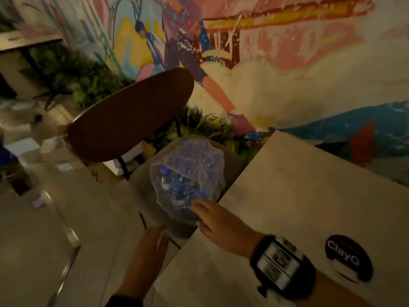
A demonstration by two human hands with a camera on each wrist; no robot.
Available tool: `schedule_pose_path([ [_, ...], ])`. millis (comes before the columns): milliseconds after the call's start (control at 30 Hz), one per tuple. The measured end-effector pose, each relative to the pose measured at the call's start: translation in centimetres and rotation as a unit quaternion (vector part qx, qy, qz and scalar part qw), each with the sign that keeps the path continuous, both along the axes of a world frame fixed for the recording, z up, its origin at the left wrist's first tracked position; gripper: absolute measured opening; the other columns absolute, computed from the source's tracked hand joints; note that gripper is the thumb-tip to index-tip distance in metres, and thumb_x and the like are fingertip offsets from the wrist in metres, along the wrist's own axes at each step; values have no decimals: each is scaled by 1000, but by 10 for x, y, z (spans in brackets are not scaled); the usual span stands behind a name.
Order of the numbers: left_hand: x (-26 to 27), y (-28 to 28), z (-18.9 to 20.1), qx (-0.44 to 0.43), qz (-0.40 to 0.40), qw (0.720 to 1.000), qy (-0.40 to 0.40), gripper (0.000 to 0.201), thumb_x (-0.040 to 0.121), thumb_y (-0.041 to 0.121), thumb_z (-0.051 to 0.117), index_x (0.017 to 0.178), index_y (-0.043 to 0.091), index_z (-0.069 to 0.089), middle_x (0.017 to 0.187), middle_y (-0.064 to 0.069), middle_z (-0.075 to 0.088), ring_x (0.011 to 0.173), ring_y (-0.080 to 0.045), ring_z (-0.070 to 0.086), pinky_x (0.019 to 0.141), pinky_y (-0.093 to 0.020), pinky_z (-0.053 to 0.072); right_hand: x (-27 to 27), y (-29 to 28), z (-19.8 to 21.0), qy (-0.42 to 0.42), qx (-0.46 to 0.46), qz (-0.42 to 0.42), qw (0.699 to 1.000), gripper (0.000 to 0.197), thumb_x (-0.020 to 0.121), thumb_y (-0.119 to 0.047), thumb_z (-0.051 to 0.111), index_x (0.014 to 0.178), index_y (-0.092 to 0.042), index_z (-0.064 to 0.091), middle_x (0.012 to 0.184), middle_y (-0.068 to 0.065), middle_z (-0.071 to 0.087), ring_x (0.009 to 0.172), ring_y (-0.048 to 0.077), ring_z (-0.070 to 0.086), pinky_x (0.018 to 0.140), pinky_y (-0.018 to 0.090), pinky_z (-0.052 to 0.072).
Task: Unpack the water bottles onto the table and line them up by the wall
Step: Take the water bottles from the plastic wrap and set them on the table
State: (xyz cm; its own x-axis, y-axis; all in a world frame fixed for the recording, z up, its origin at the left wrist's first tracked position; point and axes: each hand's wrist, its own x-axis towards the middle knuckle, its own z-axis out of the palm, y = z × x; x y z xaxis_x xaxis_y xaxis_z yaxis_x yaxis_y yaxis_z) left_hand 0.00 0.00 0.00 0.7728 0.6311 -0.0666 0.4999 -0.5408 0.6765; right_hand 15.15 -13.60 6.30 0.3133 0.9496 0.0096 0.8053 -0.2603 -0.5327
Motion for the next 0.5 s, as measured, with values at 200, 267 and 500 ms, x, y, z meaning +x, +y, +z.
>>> schedule_pose_path([
  [200,88,30,0,76,-54,993,-68,48,89,22,54,134,16,38,138,-9,44,120,-24,48,102,-40,44,21,59,-27,-148,-62,-41,986,35,89,-14,54,122,-2,49,128,18,53,119,32,47,102,42,41],
  [267,100,38,-7,102,-76,992,-21,53,87,23,58,135,18,36,139,-13,42,125,-30,45,101,-49,45,28,57,-36,-152,-100,-85,980,33,91,-15,52,121,-1,50,126,20,54,119,35,48,99,45,44],
  [500,106,28,5,158,-74,984,-21,41,67,-2,74,105,9,65,103,-22,63,95,-44,60,83,-56,51,31,39,-44,-96,-53,-109,988,27,93,-12,50,118,-2,48,116,24,54,104,39,54,85,47,51],
])
